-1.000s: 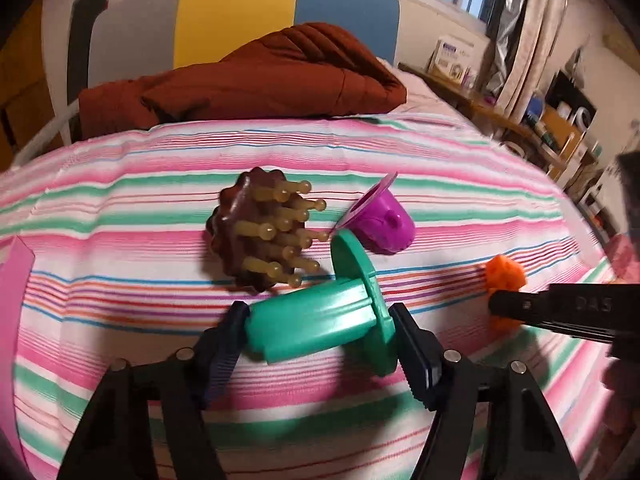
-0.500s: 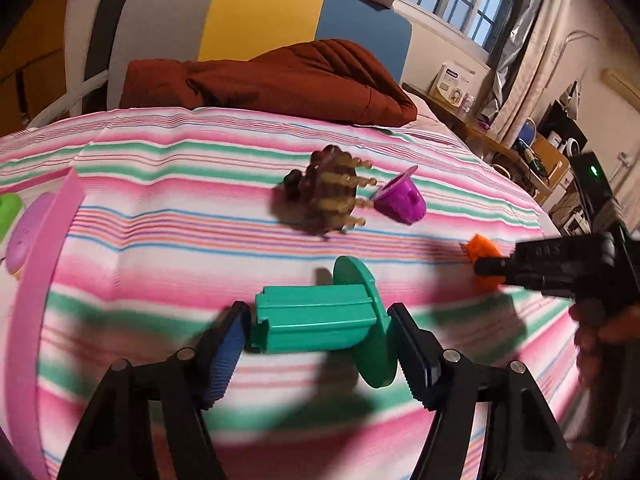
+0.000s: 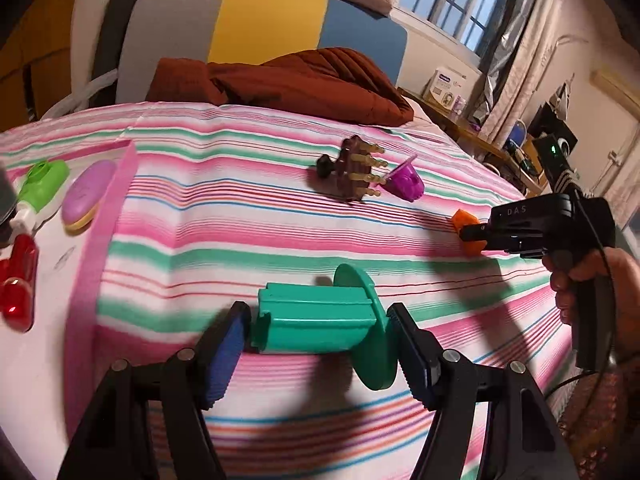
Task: Organize rigid objects
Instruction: 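Lift the green spool with the left gripper while the right gripper holds the orange block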
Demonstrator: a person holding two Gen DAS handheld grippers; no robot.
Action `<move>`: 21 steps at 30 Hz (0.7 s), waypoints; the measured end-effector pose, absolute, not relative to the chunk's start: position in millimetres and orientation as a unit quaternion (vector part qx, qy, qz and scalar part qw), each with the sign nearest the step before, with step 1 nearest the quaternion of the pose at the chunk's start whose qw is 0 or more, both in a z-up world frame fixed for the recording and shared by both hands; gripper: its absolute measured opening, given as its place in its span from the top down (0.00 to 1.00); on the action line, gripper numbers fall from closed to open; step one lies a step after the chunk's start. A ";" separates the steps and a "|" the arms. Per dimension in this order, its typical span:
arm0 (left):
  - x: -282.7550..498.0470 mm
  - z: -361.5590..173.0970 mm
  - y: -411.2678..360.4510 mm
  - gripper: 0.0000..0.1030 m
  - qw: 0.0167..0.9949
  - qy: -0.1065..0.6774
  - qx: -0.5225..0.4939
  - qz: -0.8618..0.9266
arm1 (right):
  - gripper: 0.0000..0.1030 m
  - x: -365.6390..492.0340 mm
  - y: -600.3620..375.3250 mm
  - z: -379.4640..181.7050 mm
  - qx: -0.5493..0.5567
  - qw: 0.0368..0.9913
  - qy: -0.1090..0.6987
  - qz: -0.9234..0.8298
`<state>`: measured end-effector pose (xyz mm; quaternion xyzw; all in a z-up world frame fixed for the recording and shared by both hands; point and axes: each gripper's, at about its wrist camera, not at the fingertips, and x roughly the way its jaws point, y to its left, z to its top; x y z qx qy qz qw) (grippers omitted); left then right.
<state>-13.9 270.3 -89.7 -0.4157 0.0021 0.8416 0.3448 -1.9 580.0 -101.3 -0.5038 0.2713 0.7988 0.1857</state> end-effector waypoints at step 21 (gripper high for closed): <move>-8.6 -52.8 166.2 0.31 0.316 -0.063 -0.394 0.861 | 0.75 -0.7 571.1 -94.0 -0.499 0.155 0.265 0.810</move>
